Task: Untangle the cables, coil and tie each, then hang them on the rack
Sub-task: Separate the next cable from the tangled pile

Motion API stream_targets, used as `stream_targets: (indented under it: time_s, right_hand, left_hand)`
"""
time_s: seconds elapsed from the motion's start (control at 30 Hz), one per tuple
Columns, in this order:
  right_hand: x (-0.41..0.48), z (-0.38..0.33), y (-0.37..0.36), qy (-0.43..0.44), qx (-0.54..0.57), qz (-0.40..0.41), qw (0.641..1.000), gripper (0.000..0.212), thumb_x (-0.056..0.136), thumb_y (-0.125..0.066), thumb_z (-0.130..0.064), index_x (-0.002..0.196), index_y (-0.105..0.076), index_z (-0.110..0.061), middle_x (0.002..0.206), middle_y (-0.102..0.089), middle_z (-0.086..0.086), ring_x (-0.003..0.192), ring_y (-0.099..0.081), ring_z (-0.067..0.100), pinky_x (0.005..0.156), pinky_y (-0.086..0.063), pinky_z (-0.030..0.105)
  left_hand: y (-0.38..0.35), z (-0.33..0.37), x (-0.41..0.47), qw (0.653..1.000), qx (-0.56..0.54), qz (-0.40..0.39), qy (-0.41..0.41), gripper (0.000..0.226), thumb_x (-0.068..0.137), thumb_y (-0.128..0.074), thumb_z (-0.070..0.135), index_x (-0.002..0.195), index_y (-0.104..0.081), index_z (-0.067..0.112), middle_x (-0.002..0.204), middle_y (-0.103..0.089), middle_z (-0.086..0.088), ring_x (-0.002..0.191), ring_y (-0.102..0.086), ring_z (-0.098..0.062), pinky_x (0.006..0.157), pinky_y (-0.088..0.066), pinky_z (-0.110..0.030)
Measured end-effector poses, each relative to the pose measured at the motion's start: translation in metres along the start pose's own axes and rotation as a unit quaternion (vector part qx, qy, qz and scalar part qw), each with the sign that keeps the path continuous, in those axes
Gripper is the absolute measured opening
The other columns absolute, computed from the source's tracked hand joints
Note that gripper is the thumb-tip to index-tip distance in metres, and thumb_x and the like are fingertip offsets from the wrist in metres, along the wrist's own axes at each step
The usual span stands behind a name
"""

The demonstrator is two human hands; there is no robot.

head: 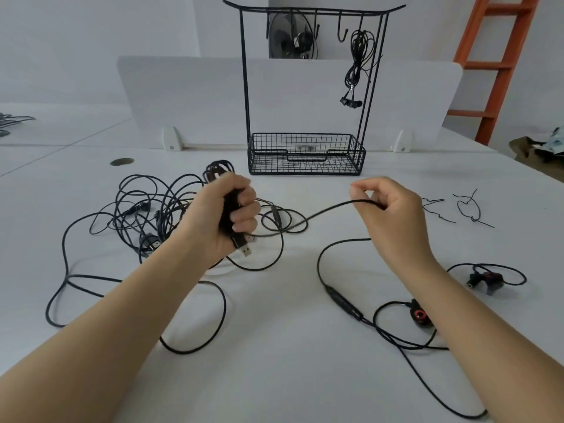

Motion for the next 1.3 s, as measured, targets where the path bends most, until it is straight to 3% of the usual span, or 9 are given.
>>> stream_targets:
  time_s: [0.1, 0.23, 0.33, 0.5, 0.83, 0.97, 1.1, 1.23, 1.3]
  right_hand:
    - [-0.004, -0.001, -0.005, 0.091, -0.100, -0.017, 0.991, 0.009, 0.086, -0.062, -0.021, 0.084, -0.067, -0.014, 0.046, -0.032, -0.010, 0.046, -0.035, 0.012, 0.055, -0.032, 0.027]
    - [-0.014, -0.011, -0.013, 0.208, -0.188, -0.009, 0.960, 0.014, 0.077, -0.059, -0.024, 0.075, -0.068, -0.013, 0.040, -0.018, -0.017, 0.040, -0.028, 0.016, 0.046, -0.028, 0.020]
    - [-0.013, -0.010, -0.012, 0.223, -0.195, -0.002, 0.955, 0.011, 0.075, -0.058, -0.020, 0.071, -0.067, -0.013, 0.040, -0.015, -0.018, 0.040, -0.029, 0.017, 0.045, -0.029, 0.020]
    - [-0.015, -0.011, -0.013, 0.206, -0.185, -0.010, 0.961, 0.010, 0.073, -0.059, -0.019, 0.069, -0.066, -0.014, 0.038, -0.015, -0.017, 0.038, -0.022, -0.004, 0.047, -0.024, 0.013]
    - [-0.005, -0.005, -0.004, 0.071, -0.271, -0.036, 0.959, 0.011, 0.087, -0.056, -0.019, 0.086, -0.066, -0.017, 0.052, -0.039, -0.012, 0.062, -0.043, 0.020, 0.057, -0.029, 0.027]
    - [-0.007, -0.005, -0.007, 0.128, -0.291, -0.077, 0.945, 0.018, 0.090, -0.052, -0.021, 0.091, -0.066, -0.010, 0.053, -0.035, -0.011, 0.066, -0.042, 0.019, 0.059, -0.032, 0.028]
    - [-0.017, -0.013, -0.017, 0.136, -0.287, -0.210, 0.925, 0.026, 0.094, -0.045, -0.028, 0.116, -0.059, -0.025, 0.075, -0.049, -0.005, 0.084, -0.050, 0.018, 0.072, -0.037, 0.029]
    - [-0.019, -0.013, -0.020, 0.175, -0.336, -0.222, 0.898, 0.026, 0.096, -0.041, -0.028, 0.100, -0.062, -0.016, 0.067, -0.051, 0.000, 0.072, -0.048, 0.026, 0.066, -0.020, 0.027]
    - [-0.013, -0.006, -0.017, 0.173, -0.347, -0.175, 0.905, 0.023, 0.092, -0.048, -0.021, 0.087, -0.067, -0.009, 0.065, -0.063, 0.006, 0.067, -0.054, 0.032, 0.069, -0.027, 0.029]
  left_hand:
    - [-0.007, -0.006, -0.007, 0.973, 0.227, -0.022, -0.022, 0.025, 0.089, -0.053, 0.008, 0.065, -0.045, 0.007, 0.056, -0.049, -0.002, 0.034, -0.027, -0.007, 0.034, -0.018, -0.013]
    - [-0.021, -0.017, -0.020, 0.855, 0.501, -0.130, 0.042, 0.036, 0.081, -0.065, 0.035, 0.069, -0.050, 0.005, 0.034, -0.043, 0.007, 0.031, -0.025, -0.006, 0.033, -0.021, -0.015]
    - [-0.021, -0.025, -0.023, 0.782, 0.598, -0.147, 0.097, 0.058, 0.062, -0.074, 0.054, 0.056, -0.032, 0.014, 0.039, -0.033, 0.004, 0.037, -0.023, -0.015, 0.038, -0.022, -0.018]
    - [-0.018, -0.030, -0.027, 0.706, 0.670, -0.154, 0.170, 0.047, 0.082, -0.057, 0.050, 0.061, -0.038, 0.013, 0.046, -0.034, -0.004, 0.039, -0.029, -0.019, 0.038, -0.026, -0.016]
    - [-0.017, -0.020, -0.021, 0.920, 0.285, -0.237, 0.129, 0.039, 0.078, -0.042, 0.048, 0.060, -0.050, 0.015, 0.056, -0.045, -0.004, 0.036, -0.024, -0.010, 0.035, -0.021, -0.012]
    - [-0.014, -0.016, -0.011, 0.972, 0.199, -0.127, 0.009, 0.043, 0.088, -0.035, 0.046, 0.077, -0.060, 0.013, 0.065, -0.057, -0.005, 0.039, -0.031, -0.014, 0.036, -0.022, -0.013]
    - [-0.009, -0.012, -0.005, 0.996, 0.048, -0.030, -0.072, 0.047, 0.098, -0.028, 0.042, 0.091, -0.065, 0.014, 0.076, -0.062, -0.005, 0.049, -0.039, -0.013, 0.036, -0.030, -0.015]
    - [-0.006, -0.009, -0.002, 0.998, -0.038, 0.005, -0.052, 0.064, 0.097, -0.032, 0.044, 0.046, -0.060, 0.017, 0.069, -0.067, 0.001, 0.062, -0.054, -0.011, 0.054, -0.042, -0.020]
    - [-0.004, -0.007, -0.002, 0.997, -0.058, 0.027, -0.047, 0.066, 0.097, -0.034, 0.045, 0.039, -0.050, 0.019, 0.062, -0.064, 0.003, 0.070, -0.062, -0.011, 0.070, -0.042, -0.025]
Point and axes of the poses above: each hand's wrist, its own x-axis towards the middle knuckle, its own y-axis out of the back of the hand, z = x × y, the point moved 2 cm from there along x, towards the middle knuckle
